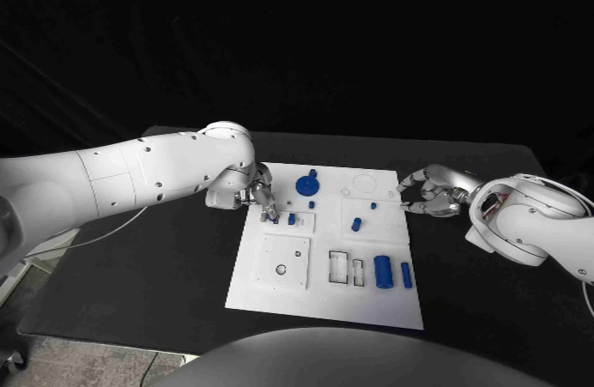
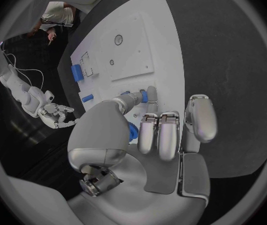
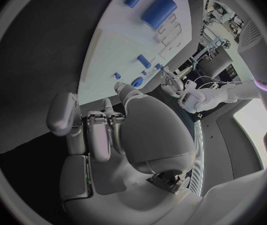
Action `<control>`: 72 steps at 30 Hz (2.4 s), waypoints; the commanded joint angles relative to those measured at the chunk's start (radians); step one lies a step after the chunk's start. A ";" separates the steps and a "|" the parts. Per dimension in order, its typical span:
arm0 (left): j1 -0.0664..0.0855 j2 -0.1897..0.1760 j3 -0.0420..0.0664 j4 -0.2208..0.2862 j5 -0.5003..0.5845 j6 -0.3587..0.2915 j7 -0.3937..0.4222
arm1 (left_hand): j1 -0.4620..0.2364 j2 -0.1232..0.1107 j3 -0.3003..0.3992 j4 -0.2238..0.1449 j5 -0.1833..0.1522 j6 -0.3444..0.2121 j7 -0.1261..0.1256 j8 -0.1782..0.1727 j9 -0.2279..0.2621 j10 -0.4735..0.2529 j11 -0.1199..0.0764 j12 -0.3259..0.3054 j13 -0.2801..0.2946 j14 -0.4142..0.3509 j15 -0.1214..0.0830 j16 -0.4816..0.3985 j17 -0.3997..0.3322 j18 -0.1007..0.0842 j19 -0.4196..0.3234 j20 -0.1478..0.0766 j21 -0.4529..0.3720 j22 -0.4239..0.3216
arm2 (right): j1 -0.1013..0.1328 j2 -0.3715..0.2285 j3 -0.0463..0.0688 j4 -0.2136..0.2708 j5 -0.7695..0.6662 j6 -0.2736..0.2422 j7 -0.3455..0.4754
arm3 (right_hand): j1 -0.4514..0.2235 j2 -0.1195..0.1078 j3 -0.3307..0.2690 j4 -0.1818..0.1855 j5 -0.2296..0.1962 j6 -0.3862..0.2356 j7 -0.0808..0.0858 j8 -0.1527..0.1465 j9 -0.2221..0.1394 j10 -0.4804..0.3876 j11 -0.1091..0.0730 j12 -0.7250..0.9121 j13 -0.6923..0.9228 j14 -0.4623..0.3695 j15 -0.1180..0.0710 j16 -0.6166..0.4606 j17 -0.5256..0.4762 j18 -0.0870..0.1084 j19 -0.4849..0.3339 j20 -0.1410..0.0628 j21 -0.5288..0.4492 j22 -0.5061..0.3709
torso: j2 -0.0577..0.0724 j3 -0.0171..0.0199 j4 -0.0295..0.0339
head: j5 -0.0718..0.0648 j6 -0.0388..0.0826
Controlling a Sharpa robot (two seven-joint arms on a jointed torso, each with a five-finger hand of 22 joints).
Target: Assemble the parts on the task board
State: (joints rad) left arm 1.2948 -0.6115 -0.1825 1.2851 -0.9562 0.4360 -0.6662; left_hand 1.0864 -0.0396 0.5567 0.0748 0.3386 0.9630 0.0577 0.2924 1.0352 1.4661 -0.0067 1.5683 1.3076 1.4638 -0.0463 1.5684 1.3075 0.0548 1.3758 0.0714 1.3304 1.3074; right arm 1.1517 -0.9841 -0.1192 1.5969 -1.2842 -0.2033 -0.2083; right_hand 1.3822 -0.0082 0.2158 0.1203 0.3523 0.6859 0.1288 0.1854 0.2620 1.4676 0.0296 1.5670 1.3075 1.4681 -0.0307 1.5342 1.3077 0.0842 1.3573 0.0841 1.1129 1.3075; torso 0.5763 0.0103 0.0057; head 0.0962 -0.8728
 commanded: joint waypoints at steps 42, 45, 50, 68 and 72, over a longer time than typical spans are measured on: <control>-0.003 0.024 -0.014 -0.022 0.027 0.024 -0.003 | -0.103 0.037 -0.112 0.094 -0.040 0.018 0.011 -0.027 -0.031 0.105 0.015 0.002 0.263 0.107 0.015 0.002 0.263 0.012 -0.011 0.008 -0.014 0.173 | -0.001 0.001 0.000 0.001 -0.002 0.010 -0.003 | 0.002 0.010 0.009 -0.003 0.004 0.006 0.001 -0.005 -0.002 0.103 0.007 0.004 0.263 0.083 0.008 -0.002 0.241 0.015 -0.008 0.002 -0.006 0.131 | 0.000 0.0000 0.0002 | 0.000 0.000; -0.003 0.023 -0.014 -0.019 0.035 0.018 -0.001 | -0.131 0.044 -0.150 0.130 -0.084 0.023 0.012 -0.033 -0.038 0.105 0.016 0.002 0.263 0.107 0.016 0.002 0.263 0.012 -0.012 0.010 -0.015 0.173 | -0.001 0.001 0.000 0.000 -0.002 0.011 -0.003 | 0.002 0.010 0.009 -0.003 0.004 0.006 0.001 -0.005 -0.002 0.103 0.007 0.004 0.263 0.083 0.008 -0.002 0.241 0.015 -0.008 0.002 -0.006 0.131 | 0.000 0.0000 -0.0001 | 0.001 0.000; -0.003 0.021 -0.014 -0.015 0.045 0.012 0.002 | -0.154 0.050 -0.196 0.169 -0.111 0.030 0.012 -0.037 -0.045 0.105 0.017 0.002 0.263 0.107 0.017 0.002 0.263 0.012 -0.011 0.011 -0.014 0.174 | -0.001 0.001 0.000 0.000 -0.002 0.011 -0.003 | 0.002 0.010 0.009 -0.003 0.004 0.006 0.001 -0.005 -0.002 0.103 0.007 0.004 0.263 0.083 0.008 -0.002 0.241 0.015 -0.008 0.002 -0.006 0.131 | 0.000 0.0002 -0.0001 | 0.000 0.000; -0.004 0.018 -0.014 -0.016 0.052 -0.009 0.007 | -0.143 0.065 -0.220 0.183 -0.084 0.043 0.007 -0.027 -0.039 0.105 0.014 0.002 0.263 0.107 0.015 0.002 0.263 0.012 -0.010 0.010 -0.012 0.175 | -0.002 0.002 0.000 -0.002 0.000 0.020 -0.007 | 0.003 0.010 0.011 -0.004 0.004 0.006 0.002 -0.006 -0.003 0.103 0.008 0.004 0.263 0.083 0.008 -0.002 0.241 0.015 -0.008 0.002 -0.007 0.131 | 0.000 -0.0001 0.0005 | 0.002 0.000; -0.004 0.013 -0.014 -0.010 0.040 -0.024 0.009 | -0.136 0.060 -0.233 0.183 -0.074 0.044 0.006 -0.019 -0.031 0.105 0.013 0.002 0.263 0.107 0.014 0.002 0.263 0.012 -0.008 0.009 -0.011 0.175 | -0.002 0.002 0.000 -0.002 0.001 0.018 -0.006 | 0.003 0.010 0.011 -0.004 0.004 0.006 0.002 -0.006 -0.003 0.103 0.008 0.004 0.263 0.083 0.008 -0.002 0.241 0.015 -0.008 0.002 -0.007 0.131 | 0.001 -0.0004 0.0009 | 0.002 0.000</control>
State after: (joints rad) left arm 1.2911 -0.5977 -0.1969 1.2705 -0.9138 0.4310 -0.6667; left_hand 0.9419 0.0211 0.3289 0.2577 0.2585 1.0006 0.0621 0.2675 1.0029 1.4662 0.0006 1.5683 1.3076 1.4674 -0.0356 1.5684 1.3073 0.0548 1.3686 0.0786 1.3206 1.3079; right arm 1.1506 -0.9829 -0.1194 1.5949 -1.2806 -0.1994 -0.2104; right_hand 1.3822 -0.0082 0.2214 0.1147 0.3522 0.6859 0.1287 0.1854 0.2603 1.4676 0.0296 1.5670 1.3075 1.4681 -0.0307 1.5343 1.3078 0.0842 1.3573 0.0840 1.1090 1.3076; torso 0.5766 0.0101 0.0063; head 0.0985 -0.8728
